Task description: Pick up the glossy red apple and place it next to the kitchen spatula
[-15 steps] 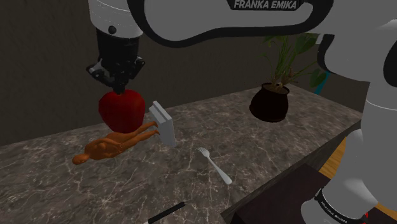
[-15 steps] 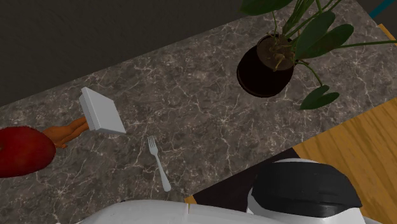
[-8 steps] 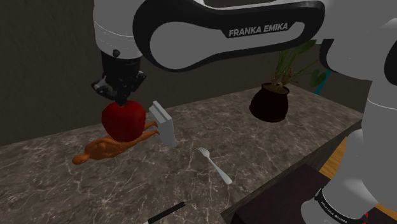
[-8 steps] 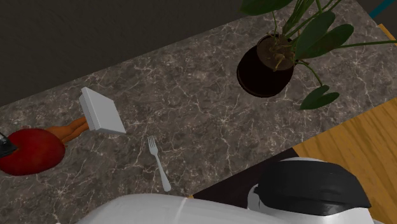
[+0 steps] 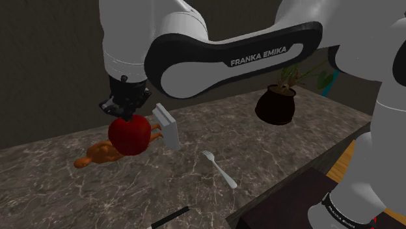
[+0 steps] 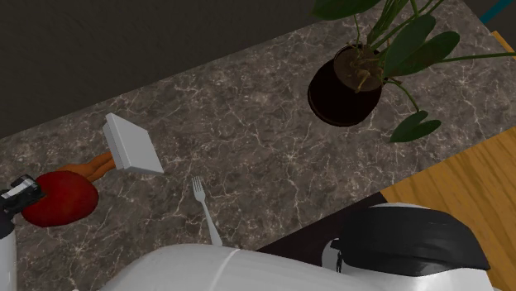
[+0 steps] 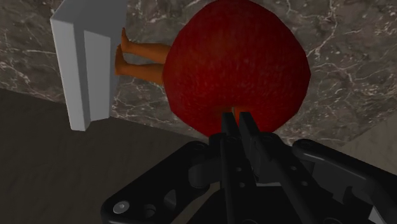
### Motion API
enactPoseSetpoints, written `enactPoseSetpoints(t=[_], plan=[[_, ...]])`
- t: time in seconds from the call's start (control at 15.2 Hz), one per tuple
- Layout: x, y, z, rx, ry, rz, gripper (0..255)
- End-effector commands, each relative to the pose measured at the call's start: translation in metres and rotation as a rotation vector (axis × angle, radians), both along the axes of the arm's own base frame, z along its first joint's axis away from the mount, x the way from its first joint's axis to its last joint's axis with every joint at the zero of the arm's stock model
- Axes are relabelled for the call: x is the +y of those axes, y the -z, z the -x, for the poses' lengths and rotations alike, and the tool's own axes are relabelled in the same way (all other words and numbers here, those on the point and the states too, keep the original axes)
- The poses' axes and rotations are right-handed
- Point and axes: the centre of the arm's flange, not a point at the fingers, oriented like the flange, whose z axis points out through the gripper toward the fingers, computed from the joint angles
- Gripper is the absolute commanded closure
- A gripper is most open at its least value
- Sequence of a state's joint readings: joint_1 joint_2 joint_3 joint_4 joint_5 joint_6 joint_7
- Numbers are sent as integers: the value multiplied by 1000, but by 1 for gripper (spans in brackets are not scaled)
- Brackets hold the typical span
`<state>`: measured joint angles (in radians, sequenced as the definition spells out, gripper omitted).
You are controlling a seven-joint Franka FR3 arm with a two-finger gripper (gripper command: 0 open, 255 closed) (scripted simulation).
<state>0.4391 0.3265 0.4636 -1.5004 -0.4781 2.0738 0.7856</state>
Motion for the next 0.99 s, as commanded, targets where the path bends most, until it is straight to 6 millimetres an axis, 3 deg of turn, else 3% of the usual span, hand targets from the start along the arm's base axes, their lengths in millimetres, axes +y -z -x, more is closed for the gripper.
enactPoseSetpoints(t=[0.0,0.92], plan=[[0,10,-1,-1,0,-1,255],[0,80,-1,-1,0,-1,255]])
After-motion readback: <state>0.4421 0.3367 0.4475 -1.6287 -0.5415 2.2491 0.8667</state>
